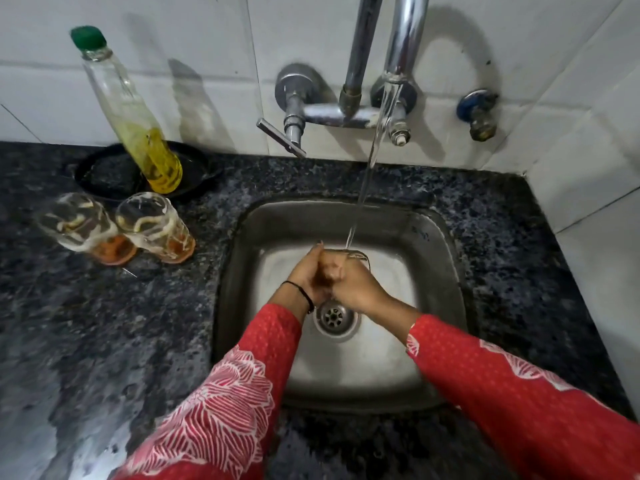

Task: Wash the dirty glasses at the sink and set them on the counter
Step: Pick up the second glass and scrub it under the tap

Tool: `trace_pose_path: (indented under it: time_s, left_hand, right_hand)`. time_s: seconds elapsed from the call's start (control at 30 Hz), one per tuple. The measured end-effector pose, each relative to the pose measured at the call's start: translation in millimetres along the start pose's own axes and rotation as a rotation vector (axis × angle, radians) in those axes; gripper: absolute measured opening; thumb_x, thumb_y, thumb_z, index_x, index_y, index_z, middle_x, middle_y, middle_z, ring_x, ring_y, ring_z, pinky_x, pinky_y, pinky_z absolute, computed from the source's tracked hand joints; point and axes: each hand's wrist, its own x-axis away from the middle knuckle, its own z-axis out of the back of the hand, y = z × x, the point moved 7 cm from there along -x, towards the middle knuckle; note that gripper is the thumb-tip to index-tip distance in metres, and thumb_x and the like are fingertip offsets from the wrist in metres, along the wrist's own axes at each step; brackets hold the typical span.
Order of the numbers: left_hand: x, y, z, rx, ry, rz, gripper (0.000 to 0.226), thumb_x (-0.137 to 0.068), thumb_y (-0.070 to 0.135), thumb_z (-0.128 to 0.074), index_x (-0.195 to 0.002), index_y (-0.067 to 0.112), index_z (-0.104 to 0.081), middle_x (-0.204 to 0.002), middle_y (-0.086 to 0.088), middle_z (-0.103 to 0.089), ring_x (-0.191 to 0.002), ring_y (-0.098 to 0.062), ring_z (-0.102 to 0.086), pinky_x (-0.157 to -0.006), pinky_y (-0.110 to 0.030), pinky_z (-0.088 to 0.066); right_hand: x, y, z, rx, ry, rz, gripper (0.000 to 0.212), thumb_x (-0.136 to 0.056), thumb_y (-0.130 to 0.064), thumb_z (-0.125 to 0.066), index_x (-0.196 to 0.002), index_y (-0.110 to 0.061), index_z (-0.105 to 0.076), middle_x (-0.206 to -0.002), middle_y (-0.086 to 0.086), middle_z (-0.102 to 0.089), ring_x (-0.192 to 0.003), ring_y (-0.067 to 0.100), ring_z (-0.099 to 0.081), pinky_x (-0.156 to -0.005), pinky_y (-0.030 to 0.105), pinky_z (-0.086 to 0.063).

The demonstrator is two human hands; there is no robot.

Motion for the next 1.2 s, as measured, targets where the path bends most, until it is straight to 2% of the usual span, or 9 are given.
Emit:
trace_pose_path:
  time_s: [0.13,0.23,0.4,0.47,0.6,0.73,0.87,1.07,1.2]
  left_hand:
    - [-1,9,-1,0.05,-0.035,0.011,0.071,-0.096,0.059,-0.018,-0.093,0.005,-0.063,-0.07,-0.013,-0.073,-0.079,-0.026,-0.066,-0.078,-0.037,-0.048]
    - [-1,14,-8,0.126,-0.076,-0.032,0.059,-0.097,0.055,-0.027,-0.1,0.008,-0.064,-0.079,-0.013,-0.073,-0.083,-0.026,-0.064,-0.078,-0.04,-0.048]
    - [-8,28,-14,0.264,-0.087,-0.212,0.065,-0.094,0.055,-0.033,-0.084,0.003,-0.07,-0.076,-0.014,-0.072,-0.068,-0.022,-0.069,-0.07,-0.031,-0.053]
    - [-9,37,-14,0.217,-0.04,-0.184,0.061,-0.094,0.057,-0.035,-0.084,0.003,-0.063,-0.069,-0.012,-0.07,-0.064,-0.021,-0.069,-0.067,-0.029,-0.054]
    - [-8,41,-12,0.142,0.013,0.0,0.07,-0.089,0.065,-0.039,-0.098,-0.002,-0.058,-0.096,-0.019,-0.065,-0.093,-0.031,-0.061,-0.089,-0.043,-0.045]
    - [-9,37,-25,0.246,-0.078,-0.056,0.073,-0.094,0.062,-0.027,-0.113,0.0,-0.059,-0.106,-0.015,-0.064,-0.107,-0.03,-0.059,-0.09,-0.041,-0.045]
    - [-14,28,-32,0.242,-0.16,-0.125,0.065,-0.095,0.057,-0.028,-0.088,0.004,-0.064,-0.08,-0.013,-0.071,-0.081,-0.023,-0.066,-0.082,-0.035,-0.049]
    - [-14,28,-19,-0.006,-0.055,0.001,0.067,-0.095,0.06,-0.027,-0.09,0.003,-0.061,-0.065,-0.014,-0.071,-0.078,-0.026,-0.063,-0.071,-0.038,-0.05]
    - [-12,29,-20,0.121,-0.096,-0.111,0.052,-0.094,0.048,-0.043,-0.086,0.002,-0.066,-0.075,-0.014,-0.071,-0.07,-0.024,-0.068,-0.075,-0.035,-0.054]
  right_hand:
    - [-1,-5,10,0.945,-0.216,0.345,0.036,-0.093,-0.007,-0.045,-0.127,-0.009,-0.056,-0.132,0.012,-0.055,-0.124,0.029,-0.05,-0.103,0.033,-0.038]
    - [-17,-23,24,0.822,-0.092,0.236,0.032,-0.089,-0.008,-0.051,-0.119,-0.013,-0.059,-0.118,0.011,-0.063,-0.111,0.029,-0.059,-0.089,0.032,-0.046]
    - [-21,-14,18,-0.635,0.13,-0.282,0.031,-0.083,0.008,-0.052,-0.11,0.004,-0.066,-0.107,0.016,-0.069,-0.087,0.022,-0.066,-0.074,0.026,-0.052]
    - [-16,-25,17,-0.362,0.136,-0.09,0.036,-0.082,0.011,-0.05,-0.112,0.0,-0.065,-0.115,0.016,-0.068,-0.104,0.024,-0.064,-0.09,0.03,-0.05]
    - [-15,-16,15,0.882,-0.165,0.286,0.04,-0.09,0.003,-0.041,-0.129,0.003,-0.051,-0.135,0.023,-0.049,-0.127,0.039,-0.043,-0.105,0.043,-0.034]
    - [-29,-34,28,0.583,-0.022,0.284,0.027,-0.078,0.006,-0.046,-0.099,-0.001,-0.062,-0.105,0.019,-0.064,-0.101,0.032,-0.06,-0.08,0.029,-0.044]
    - [-32,-14,15,-0.266,0.181,-0.208,0.027,-0.078,0.006,-0.045,-0.099,0.013,-0.061,-0.116,0.032,-0.062,-0.108,0.043,-0.059,-0.082,0.04,-0.049]
    - [-15,-7,17,0.808,-0.071,0.283,0.028,-0.096,-0.01,-0.036,-0.114,-0.007,-0.057,-0.111,0.011,-0.059,-0.104,0.021,-0.053,-0.091,0.019,-0.042]
    - [-28,-2,15,0.522,0.092,0.236,0.033,-0.087,-0.005,-0.039,-0.109,-0.015,-0.061,-0.109,0.007,-0.065,-0.101,0.017,-0.06,-0.09,0.033,-0.05]
